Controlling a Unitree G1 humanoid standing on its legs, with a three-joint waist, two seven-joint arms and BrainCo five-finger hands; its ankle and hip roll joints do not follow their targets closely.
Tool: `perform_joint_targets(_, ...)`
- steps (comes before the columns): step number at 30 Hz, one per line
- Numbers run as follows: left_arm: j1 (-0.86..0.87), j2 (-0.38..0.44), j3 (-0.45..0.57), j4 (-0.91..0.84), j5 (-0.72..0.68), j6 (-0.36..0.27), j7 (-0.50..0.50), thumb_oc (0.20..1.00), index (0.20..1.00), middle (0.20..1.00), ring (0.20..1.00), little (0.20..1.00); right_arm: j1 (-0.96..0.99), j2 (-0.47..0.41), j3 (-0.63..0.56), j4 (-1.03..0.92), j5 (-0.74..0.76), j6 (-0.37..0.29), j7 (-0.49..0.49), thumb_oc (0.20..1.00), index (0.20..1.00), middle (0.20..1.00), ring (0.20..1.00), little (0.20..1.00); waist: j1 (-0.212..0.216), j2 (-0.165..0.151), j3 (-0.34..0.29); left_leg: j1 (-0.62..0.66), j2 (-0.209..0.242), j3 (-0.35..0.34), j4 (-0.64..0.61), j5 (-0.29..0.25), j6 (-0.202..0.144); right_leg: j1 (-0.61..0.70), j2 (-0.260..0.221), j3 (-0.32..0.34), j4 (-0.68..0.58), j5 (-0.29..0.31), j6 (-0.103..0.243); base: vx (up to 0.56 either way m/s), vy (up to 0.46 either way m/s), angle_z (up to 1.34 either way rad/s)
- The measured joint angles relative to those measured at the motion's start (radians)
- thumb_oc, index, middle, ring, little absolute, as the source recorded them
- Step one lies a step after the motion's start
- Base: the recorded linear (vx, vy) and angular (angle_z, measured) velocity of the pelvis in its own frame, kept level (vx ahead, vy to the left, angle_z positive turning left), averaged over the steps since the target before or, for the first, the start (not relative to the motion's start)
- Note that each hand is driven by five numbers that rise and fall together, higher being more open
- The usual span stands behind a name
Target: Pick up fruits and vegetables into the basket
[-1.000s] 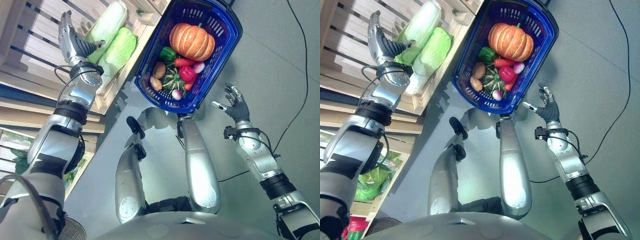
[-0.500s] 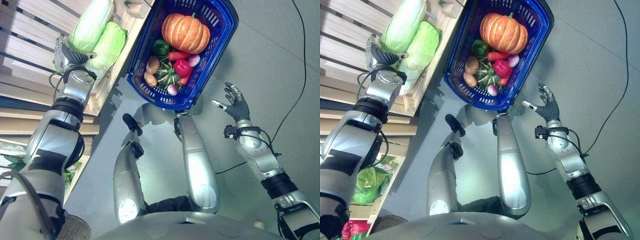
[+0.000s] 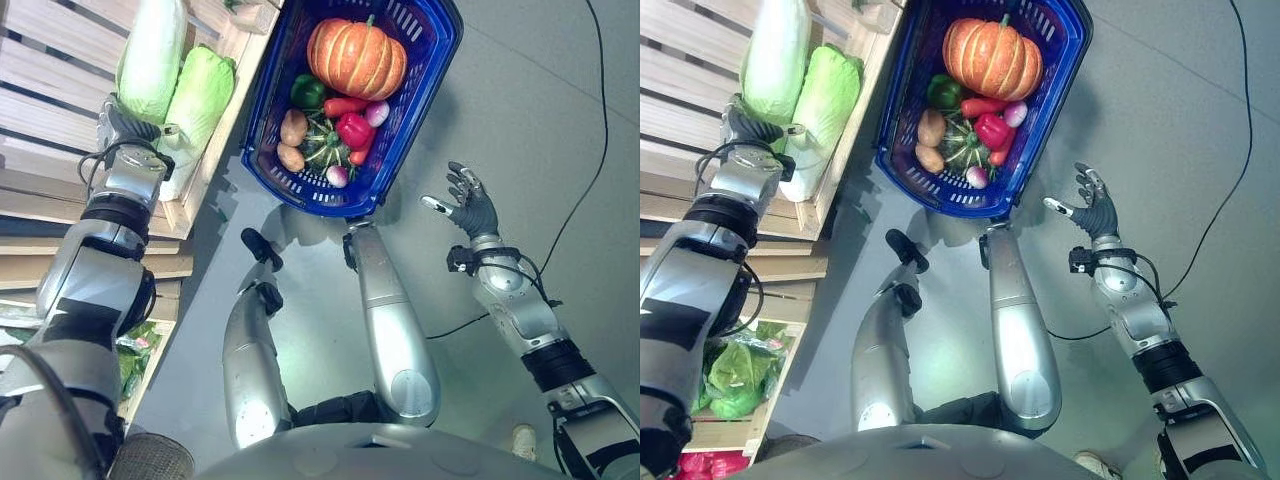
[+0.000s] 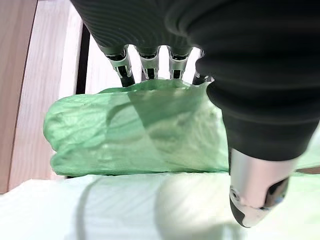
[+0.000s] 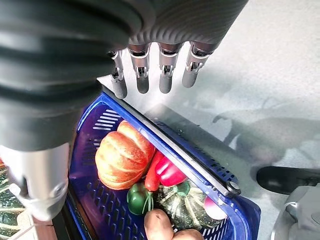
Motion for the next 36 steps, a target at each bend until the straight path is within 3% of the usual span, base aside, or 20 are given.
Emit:
perform_joint_targets(16, -0.007, 0.015, -0.008, 0.028, -0.023, 0.024, -0.042, 1.000, 1.000, 1.000, 1.000, 1.000, -0.013, -0.004, 0.000, 0.000, 0.011, 0.010, -0.001, 1.000, 1.000, 1.000, 1.000, 1.000, -0.018, 0.000, 0.000, -0.008, 0.003, 0.008, 0.025, -0.020, 0.003, -0.002, 0.004, 0.008, -0.001, 0.000, 0.001, 0.00, 0.012, -0.01)
perform_joint_targets(17, -0.005, 0.015, -0.008, 0.029, -0.023, 0.025, -0.047, 0.818, 0.818, 0.818, 0.818, 0.818, -0.013, -0.004, 0.000, 0.000, 0.011, 0.010, -0.001, 1.000, 1.000, 1.000, 1.000, 1.000, -0.018, -0.001, 0.000, -0.009, 0.003, 0.009, 0.025, -0.020, 0.003, -0.004, 0.006, 0.009, -0.001, 0.000, 0.001, 0.00, 0.000, 0.00)
perform_joint_targets(18, -0.005, 0.017, -0.008, 0.029, -0.023, 0.025, -0.052, 0.573, 0.573, 0.573, 0.573, 0.573, -0.013, -0.004, 0.000, 0.000, 0.011, 0.010, -0.001, 1.000, 1.000, 1.000, 1.000, 1.000, -0.017, -0.001, 0.000, -0.010, 0.004, 0.009, 0.026, -0.021, 0.003, -0.005, 0.008, 0.011, -0.001, 0.000, 0.001, 0.01, -0.016, -0.03)
perform_joint_targets(20, -0.005, 0.021, -0.009, 0.029, -0.023, 0.032, -0.057, 0.260, 0.260, 0.260, 0.260, 0.260, -0.016, -0.004, 0.000, 0.000, 0.011, 0.010, -0.002, 1.000, 1.000, 1.000, 1.000, 1.000, -0.016, -0.001, -0.001, -0.014, 0.009, 0.011, 0.040, -0.029, 0.002, -0.006, 0.013, 0.018, 0.000, 0.000, 0.001, 0.01, -0.015, -0.07)
perform_joint_targets(21, -0.005, 0.026, -0.009, 0.030, -0.023, 0.036, -0.057, 0.200, 0.200, 0.200, 0.200, 0.200, -0.019, -0.004, 0.000, 0.000, 0.011, 0.010, -0.002, 1.000, 1.000, 1.000, 1.000, 1.000, -0.016, -0.002, -0.001, -0.016, 0.011, 0.013, 0.045, -0.034, 0.002, -0.006, 0.015, 0.020, 0.000, 0.001, 0.001, 0.00, -0.014, -0.08)
perform_joint_targets(27, 0.000, 0.032, -0.007, 0.026, -0.049, 0.028, -0.080, 0.200, 0.200, 0.200, 0.200, 0.200, -0.023, -0.003, 0.000, -0.001, 0.011, 0.010, -0.002, 1.000, 1.000, 1.000, 1.000, 1.000, -0.015, -0.004, -0.002, -0.020, 0.019, 0.014, 0.067, -0.050, 0.004, -0.004, 0.017, 0.020, -0.001, 0.002, 0.003, 0.00, -0.003, -0.03)
perform_joint_targets(36, 0.067, 0.026, 0.055, -0.006, -0.196, -0.014, -0.090, 0.200, 0.200, 0.200, 0.200, 0.200, -0.021, 0.005, -0.001, -0.045, 0.010, 0.010, 0.000, 1.000, 1.000, 1.000, 1.000, 1.000, -0.013, -0.010, -0.002, 0.014, 0.020, -0.004, 0.076, -0.055, 0.005, 0.055, 0.014, 0.000, -0.011, 0.003, 0.004, -0.01, 0.004, 0.04)
